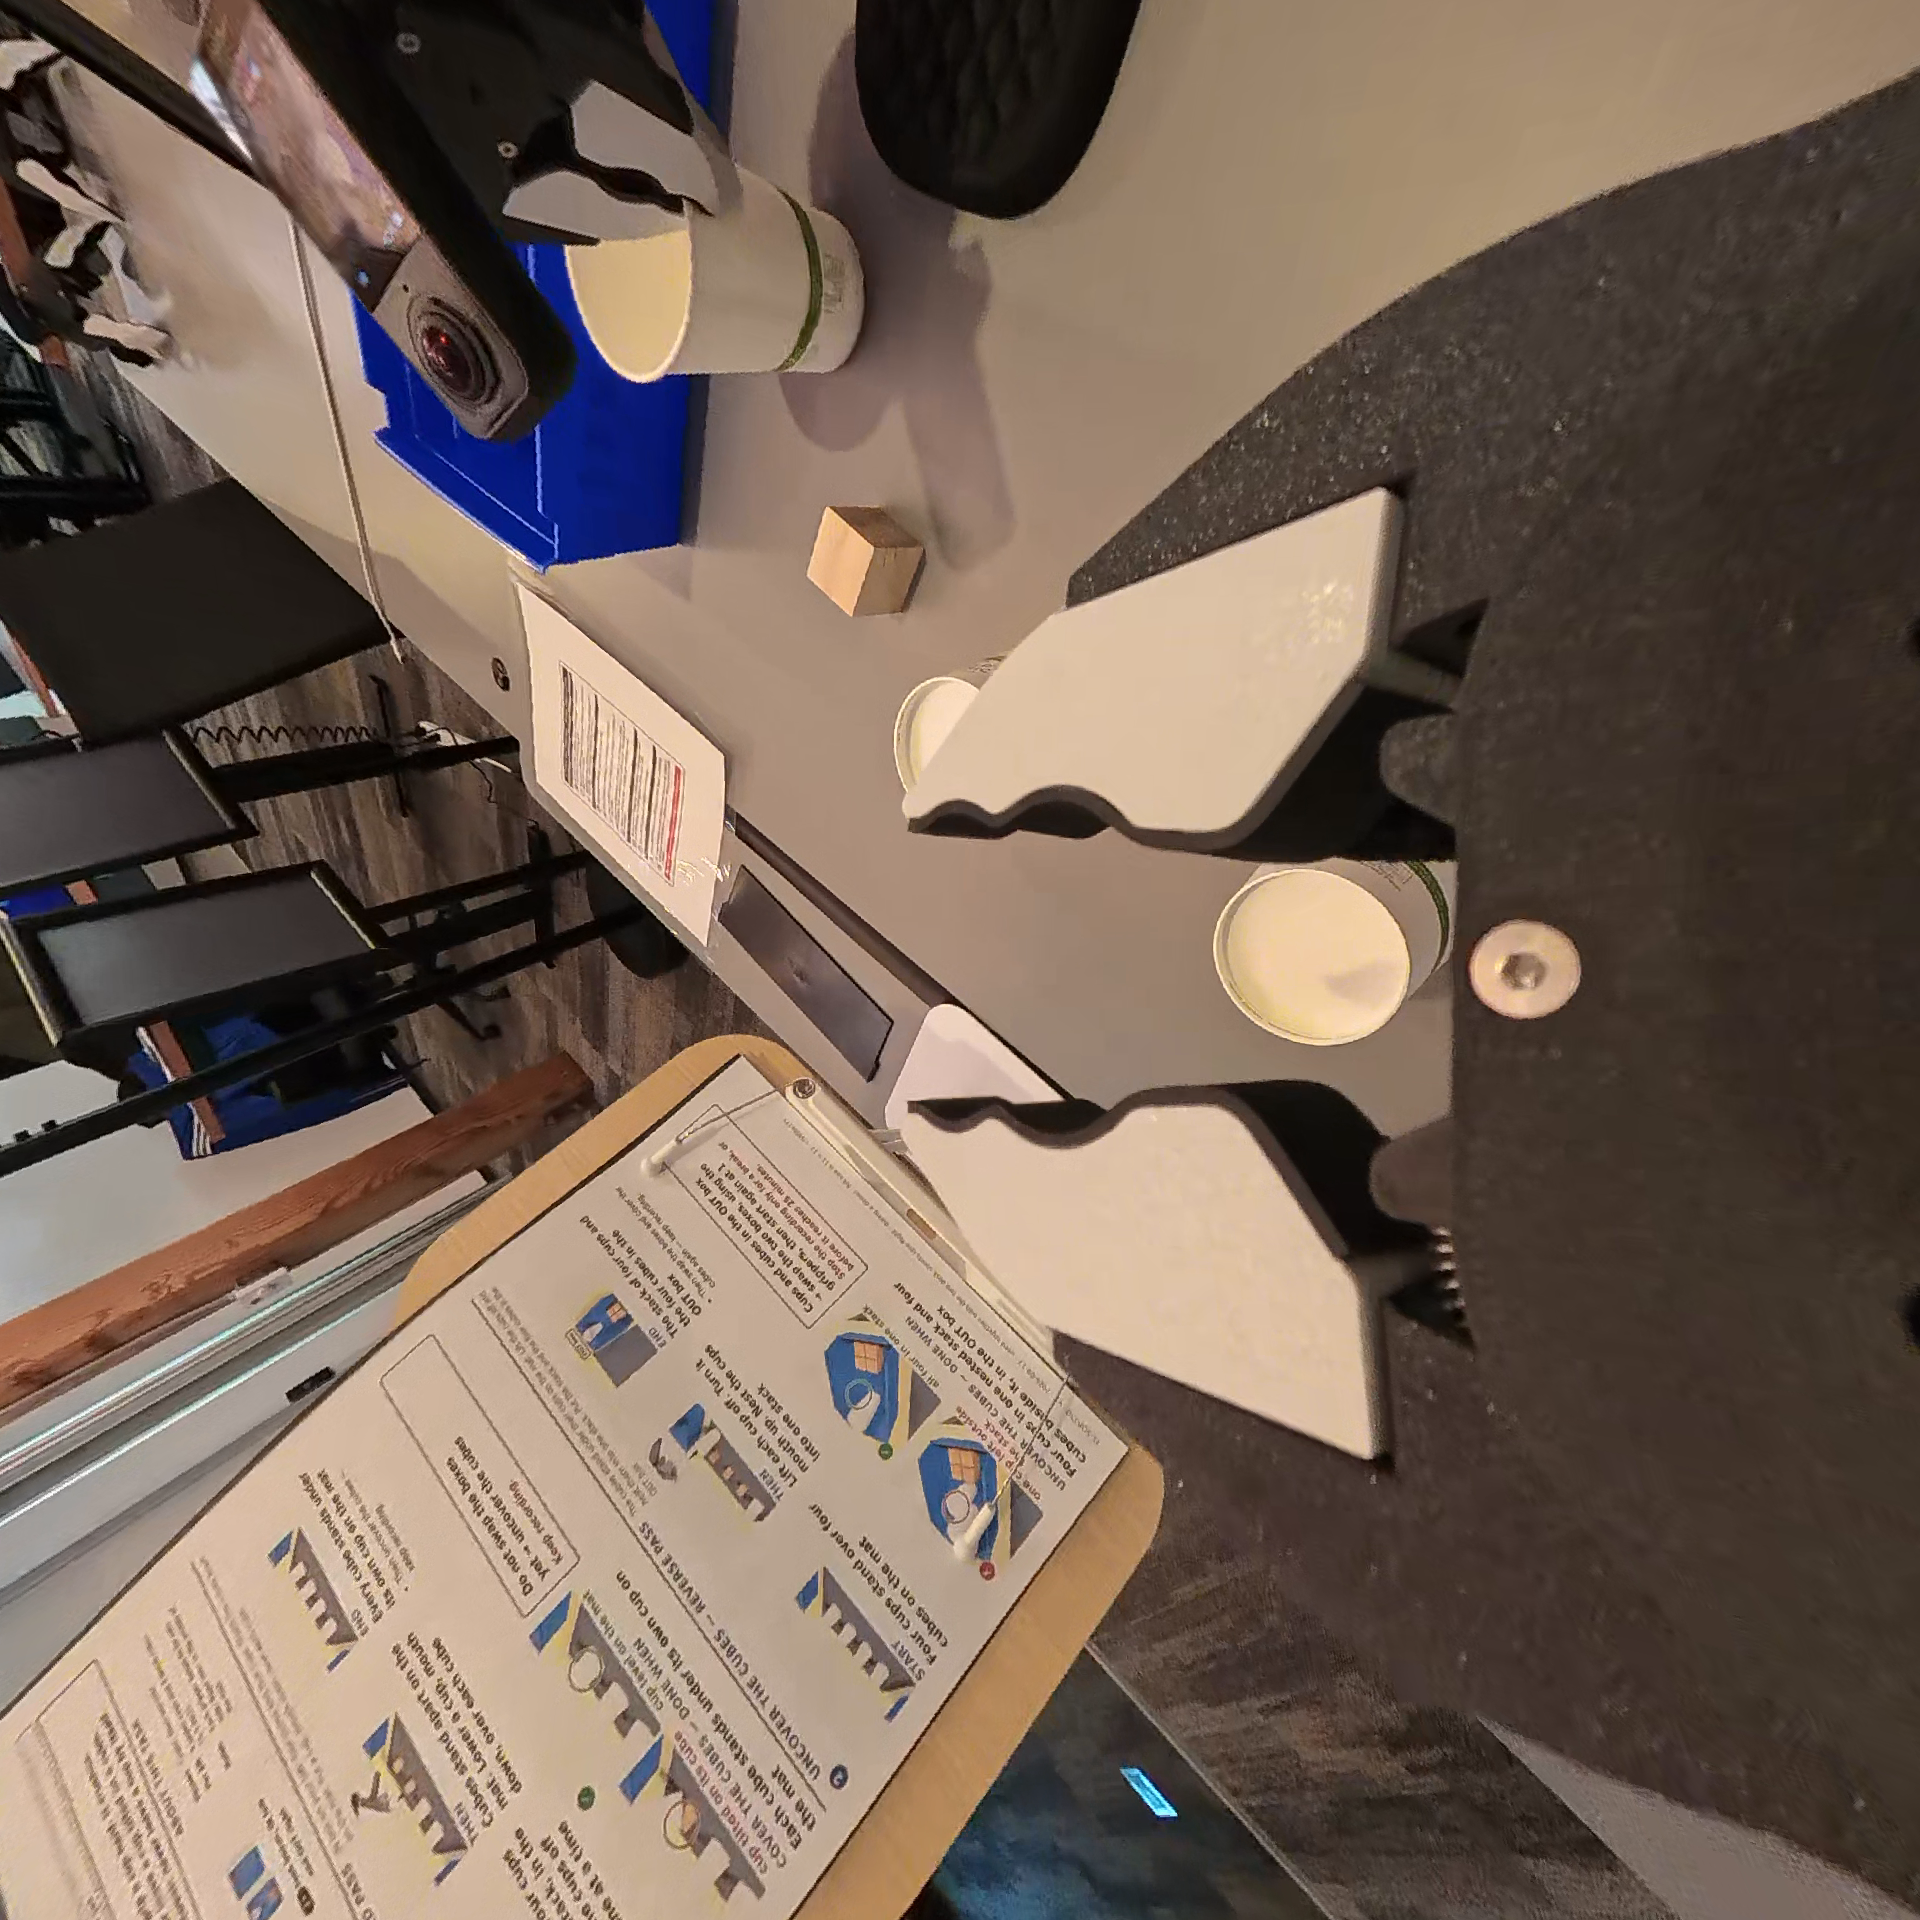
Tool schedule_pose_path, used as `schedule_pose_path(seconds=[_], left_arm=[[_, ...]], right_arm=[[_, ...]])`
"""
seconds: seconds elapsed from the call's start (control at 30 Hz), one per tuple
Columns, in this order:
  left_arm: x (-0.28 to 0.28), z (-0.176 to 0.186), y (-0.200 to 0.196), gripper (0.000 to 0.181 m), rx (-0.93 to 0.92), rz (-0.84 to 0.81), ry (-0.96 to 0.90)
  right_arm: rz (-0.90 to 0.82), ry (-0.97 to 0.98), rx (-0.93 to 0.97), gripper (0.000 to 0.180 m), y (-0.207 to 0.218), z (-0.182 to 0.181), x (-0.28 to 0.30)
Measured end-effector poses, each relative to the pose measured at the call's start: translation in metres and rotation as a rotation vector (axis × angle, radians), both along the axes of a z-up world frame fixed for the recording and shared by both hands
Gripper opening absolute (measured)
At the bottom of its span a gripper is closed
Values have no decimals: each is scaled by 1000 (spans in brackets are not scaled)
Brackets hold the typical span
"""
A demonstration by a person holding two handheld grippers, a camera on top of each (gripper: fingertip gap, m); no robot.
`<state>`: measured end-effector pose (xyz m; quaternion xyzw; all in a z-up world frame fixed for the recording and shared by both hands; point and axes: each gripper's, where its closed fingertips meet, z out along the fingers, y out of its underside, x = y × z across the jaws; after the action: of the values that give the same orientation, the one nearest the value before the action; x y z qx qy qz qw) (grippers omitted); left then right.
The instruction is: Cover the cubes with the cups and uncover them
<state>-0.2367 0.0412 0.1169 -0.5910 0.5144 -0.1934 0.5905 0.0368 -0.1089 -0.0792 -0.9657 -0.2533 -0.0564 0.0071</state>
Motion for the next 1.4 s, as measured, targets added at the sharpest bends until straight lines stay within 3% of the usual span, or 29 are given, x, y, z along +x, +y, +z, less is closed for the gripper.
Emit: schedule_pose_path(seconds=[0.1, 0.2, 0.37, 0.47, 0.57, 0.7, 1.03, 1.4], left_arm=[[-2, -2, 2, 47, -32, 2, -1], [-5, -14, 8, 51, -92, 7, 39], [2, -32, 0, 63, -134, -79, 102], [20, -38, -11, 60, -122, -171, 125], [46, -53, -18, 58, -101, -278, 254], [73, -82, 9, 74, -58, -298, 475], [106, -152, 25, 91, -372, -396, 751], [124, -192, 33, 99, -363, -346, 866]], right_arm=[[5, 2, 13, 5, -1, -2, 0], [15, -5, 89, 29, 4, 3, 0], [39, 69, 428, 46, 9, 50, -20], [33, 164, 622, 47, -11, 82, -38], [43, 271, 690, 46, -42, 88, -53], [32, 328, 720, 45, -71, 77, -58], [-24, 448, 814, 39, -109, 69, -52], [-85, 454, 821, 37, -132, 55, -28]])
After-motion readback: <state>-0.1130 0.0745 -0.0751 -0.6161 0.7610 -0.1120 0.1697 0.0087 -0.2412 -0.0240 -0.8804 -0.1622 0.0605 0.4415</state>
